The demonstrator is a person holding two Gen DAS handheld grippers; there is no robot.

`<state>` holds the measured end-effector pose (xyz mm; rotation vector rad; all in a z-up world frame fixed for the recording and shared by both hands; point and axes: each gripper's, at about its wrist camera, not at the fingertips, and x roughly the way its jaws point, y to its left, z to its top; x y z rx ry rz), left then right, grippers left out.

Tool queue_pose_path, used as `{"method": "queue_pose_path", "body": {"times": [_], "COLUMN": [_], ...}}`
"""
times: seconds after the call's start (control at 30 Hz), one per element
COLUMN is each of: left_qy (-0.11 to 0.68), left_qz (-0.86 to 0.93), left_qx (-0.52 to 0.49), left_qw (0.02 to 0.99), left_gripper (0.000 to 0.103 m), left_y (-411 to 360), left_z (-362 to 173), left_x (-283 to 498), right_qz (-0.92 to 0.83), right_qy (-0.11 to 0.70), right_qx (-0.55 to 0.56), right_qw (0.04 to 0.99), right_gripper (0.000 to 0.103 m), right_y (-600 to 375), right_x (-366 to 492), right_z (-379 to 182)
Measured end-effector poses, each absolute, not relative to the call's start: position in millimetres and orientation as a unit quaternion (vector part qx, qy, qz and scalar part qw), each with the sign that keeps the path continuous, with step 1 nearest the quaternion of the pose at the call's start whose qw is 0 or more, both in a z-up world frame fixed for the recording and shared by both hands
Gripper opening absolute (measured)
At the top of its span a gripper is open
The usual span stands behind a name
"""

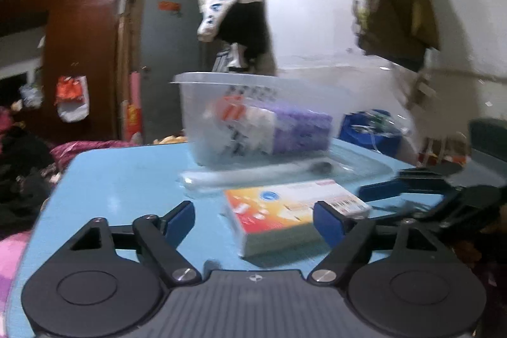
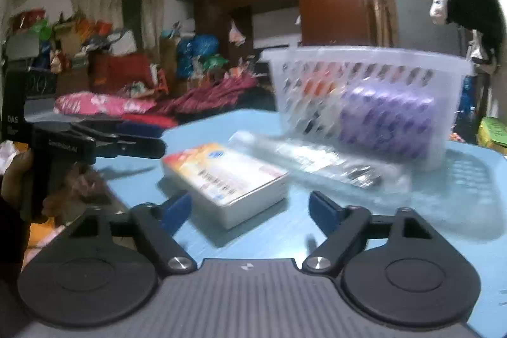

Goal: Organize objects
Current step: 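Grasp the orange-and-white medicine box with the left tool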

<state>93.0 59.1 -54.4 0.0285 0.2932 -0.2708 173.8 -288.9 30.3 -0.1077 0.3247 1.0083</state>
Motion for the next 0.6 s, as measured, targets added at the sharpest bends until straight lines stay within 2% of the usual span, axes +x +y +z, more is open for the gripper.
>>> {"method": "queue_pose_path", "body": {"times": [0.13, 0.2, 0.33, 0.5, 0.6], "left_qy": [0.150, 0.153, 0.138, 0.122, 0.120], "left_qz": [-0.149, -0.163, -0.167, -0.163, -0.170], "left_qx": [0.035, 0.032, 0.031, 0.017, 0.008], "left_qw": [0.977, 0.974, 0.976, 0.979, 0.978], "left_gripper": [0.078, 0.076, 0.070, 0.055, 0.052], "left_y": [52, 55, 54, 52, 50], "left_z": [-69, -78, -85, -87, -87], "left_x": [96, 97, 93, 89, 89], "right_qz": [0.491, 0.494, 0.505, 0.494, 0.486], "right_qy": [0.149, 0.146, 0.126, 0.117, 0.113], "right_qx": [-0.050, -0.044, -0.036, -0.043, -0.031], "right_qw": [0.857, 0.856, 0.853, 0.860, 0.866], "right_gripper": [0.067, 0.057, 0.056, 0.047, 0.043], "right_y": [-281, -282, -284, -286, -293], "right_x": [176, 172, 166, 164, 166], "right_z": [25, 22, 12, 12, 13]}}
